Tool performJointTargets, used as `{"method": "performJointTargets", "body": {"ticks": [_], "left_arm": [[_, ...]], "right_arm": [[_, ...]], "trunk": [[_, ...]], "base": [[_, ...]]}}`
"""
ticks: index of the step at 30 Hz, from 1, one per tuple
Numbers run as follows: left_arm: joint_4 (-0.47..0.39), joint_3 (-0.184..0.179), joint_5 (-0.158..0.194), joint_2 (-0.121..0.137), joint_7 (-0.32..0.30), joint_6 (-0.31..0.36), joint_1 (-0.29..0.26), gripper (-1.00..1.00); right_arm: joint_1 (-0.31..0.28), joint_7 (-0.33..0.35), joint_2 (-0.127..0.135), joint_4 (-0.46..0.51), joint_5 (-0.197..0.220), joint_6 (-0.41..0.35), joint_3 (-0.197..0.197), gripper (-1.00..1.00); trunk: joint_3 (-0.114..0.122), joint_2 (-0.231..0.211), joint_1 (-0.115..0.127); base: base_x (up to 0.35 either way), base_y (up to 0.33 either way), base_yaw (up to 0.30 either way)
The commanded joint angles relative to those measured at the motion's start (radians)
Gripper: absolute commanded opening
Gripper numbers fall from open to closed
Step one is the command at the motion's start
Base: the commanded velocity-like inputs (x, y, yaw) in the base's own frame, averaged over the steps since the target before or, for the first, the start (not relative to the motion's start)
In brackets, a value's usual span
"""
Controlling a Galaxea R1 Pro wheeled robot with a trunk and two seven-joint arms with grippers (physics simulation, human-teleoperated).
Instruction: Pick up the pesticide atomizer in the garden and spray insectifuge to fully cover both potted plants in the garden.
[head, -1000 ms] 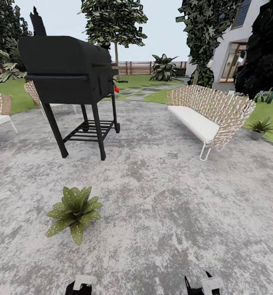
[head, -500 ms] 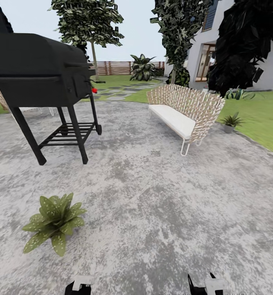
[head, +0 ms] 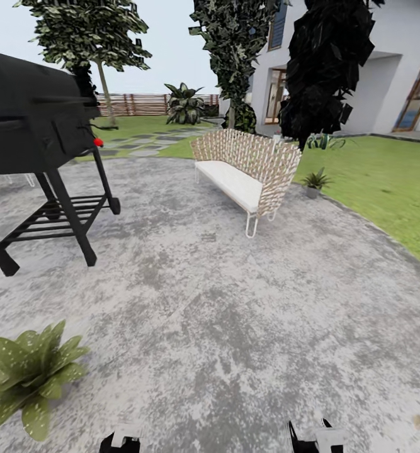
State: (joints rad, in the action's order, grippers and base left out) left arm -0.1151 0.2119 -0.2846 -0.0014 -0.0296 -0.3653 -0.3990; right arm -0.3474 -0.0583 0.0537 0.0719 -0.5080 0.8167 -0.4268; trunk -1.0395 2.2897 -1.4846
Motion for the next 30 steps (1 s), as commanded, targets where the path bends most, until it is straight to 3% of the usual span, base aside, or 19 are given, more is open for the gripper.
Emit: {"method": "performJointTargets", "body": {"ticks": [1,12,30], "left_arm": [[0.000,0.008,-0.008,0.000,-0.003,-0.003,0.000,-1.00],[0.000,0.008,-0.010,0.000,-0.003,-0.003,0.000,-1.00],[0.000,0.008,-0.014,0.000,-0.004,-0.003,0.000,-1.00]], "right_arm": [[-0.001,-0.006,0.000,-0.001,-0.011,0.002,-0.004,1.00],[-0.001,-0.006,-0.015,-0.001,-0.009,0.002,-0.004,1.00],[-0.001,-0.006,-0.015,-0.003,-0.011,0.002,-0.004,1.00]], "trunk": [[-0.001,0.000,0.000],[-0.001,0.000,0.000],[-0.001,0.000,0.000]], "base": [[0.290,-0.133,-0.300],[0.320,-0.049,-0.128],[0.328,-0.035,-0.272]]}}
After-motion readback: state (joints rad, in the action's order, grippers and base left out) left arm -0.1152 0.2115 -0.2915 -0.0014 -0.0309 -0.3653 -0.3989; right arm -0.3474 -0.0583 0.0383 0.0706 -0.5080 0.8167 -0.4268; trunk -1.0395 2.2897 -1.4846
